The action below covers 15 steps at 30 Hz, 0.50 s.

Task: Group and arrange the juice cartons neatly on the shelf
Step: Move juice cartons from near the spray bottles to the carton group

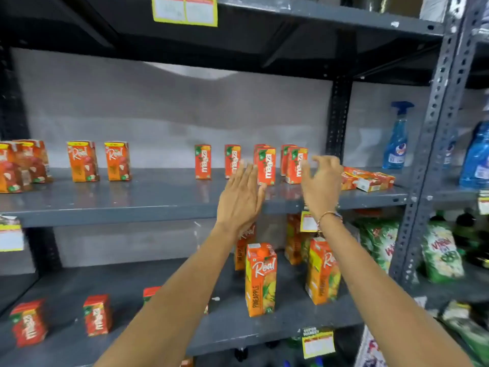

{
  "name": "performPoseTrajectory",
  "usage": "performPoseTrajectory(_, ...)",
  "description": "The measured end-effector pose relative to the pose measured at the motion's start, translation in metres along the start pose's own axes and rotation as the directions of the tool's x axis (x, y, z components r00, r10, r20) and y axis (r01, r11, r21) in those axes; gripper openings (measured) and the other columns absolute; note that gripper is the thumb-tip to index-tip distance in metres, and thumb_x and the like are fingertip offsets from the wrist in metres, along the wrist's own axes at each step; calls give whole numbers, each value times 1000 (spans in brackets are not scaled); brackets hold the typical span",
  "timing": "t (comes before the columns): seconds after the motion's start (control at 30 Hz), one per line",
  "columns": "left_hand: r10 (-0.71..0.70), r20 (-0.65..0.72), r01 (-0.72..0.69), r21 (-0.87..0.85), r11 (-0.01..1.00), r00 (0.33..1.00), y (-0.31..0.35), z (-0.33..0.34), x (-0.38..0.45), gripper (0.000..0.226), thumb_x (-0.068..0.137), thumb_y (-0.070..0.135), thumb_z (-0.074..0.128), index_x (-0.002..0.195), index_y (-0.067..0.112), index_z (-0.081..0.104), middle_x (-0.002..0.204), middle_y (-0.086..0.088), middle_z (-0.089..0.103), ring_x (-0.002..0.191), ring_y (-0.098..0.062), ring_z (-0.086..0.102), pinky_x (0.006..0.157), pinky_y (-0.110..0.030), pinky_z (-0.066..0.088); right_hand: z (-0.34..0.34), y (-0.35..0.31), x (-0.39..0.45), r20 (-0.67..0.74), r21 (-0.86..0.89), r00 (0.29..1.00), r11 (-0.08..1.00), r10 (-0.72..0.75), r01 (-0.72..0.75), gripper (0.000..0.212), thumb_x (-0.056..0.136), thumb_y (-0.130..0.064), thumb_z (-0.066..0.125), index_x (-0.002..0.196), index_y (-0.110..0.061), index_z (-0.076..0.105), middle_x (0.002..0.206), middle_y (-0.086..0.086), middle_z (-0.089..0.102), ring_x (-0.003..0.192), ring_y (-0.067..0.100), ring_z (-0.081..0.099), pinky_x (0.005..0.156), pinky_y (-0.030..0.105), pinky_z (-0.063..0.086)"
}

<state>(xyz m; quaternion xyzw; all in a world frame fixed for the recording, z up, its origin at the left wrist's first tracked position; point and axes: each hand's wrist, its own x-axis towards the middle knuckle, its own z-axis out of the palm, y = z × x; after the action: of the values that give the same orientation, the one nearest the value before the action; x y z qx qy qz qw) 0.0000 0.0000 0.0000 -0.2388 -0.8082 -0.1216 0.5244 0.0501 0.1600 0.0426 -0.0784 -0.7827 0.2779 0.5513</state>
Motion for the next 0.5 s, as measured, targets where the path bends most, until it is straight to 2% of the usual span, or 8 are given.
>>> performPoseTrajectory(0.1, 25, 53, -26, 19, 999, 998, 28, 16, -4, 53, 96, 35, 31, 124, 1, 60, 128, -15, 61, 127, -31, 52, 105, -44, 41, -15, 40, 20, 3, -11, 955, 955, 295, -295, 55, 85, -46, 60, 115, 0, 58, 124, 20, 54, 118, 34, 48, 96, 37, 36)
performPoseTrajectory(0.2, 67, 80, -70, 39, 997, 995, 52, 33, -16, 49, 96, 36, 32, 121, 7, 62, 125, -10, 64, 120, -29, 57, 98, -43, 47, -25, 67, 33, 163, -161, 861, 874, 482, -459, 93, 77, -64, 60, 138, 3, 37, 147, 25, 32, 136, 38, 32, 109, 46, 29)
performPoseTrajectory(0.3, 50, 51, -54, 75, 996, 997, 62, 42, -26, 43, 97, 36, 33, 116, 12, 62, 116, -5, 66, 108, -23, 61, 93, -41, 45, -23, 83, 43, 310, -245, 780, 838, 544, -487, 119, 69, -75, 57, 149, 0, 11, 158, 22, 4, 146, 38, 10, 116, 50, 15)
performPoseTrajectory(0.5, 44, -15, -41, 137, 990, 999, 64, 53, -28, 38, 97, 33, 35, 115, 12, 62, 115, -4, 65, 106, -22, 61, 95, -36, 33, -16, 91, 52, 362, -271, 737, 821, 571, -503, 122, 68, -74, 59, 150, -5, 2, 159, 20, -7, 146, 39, 7, 116, 52, 9)
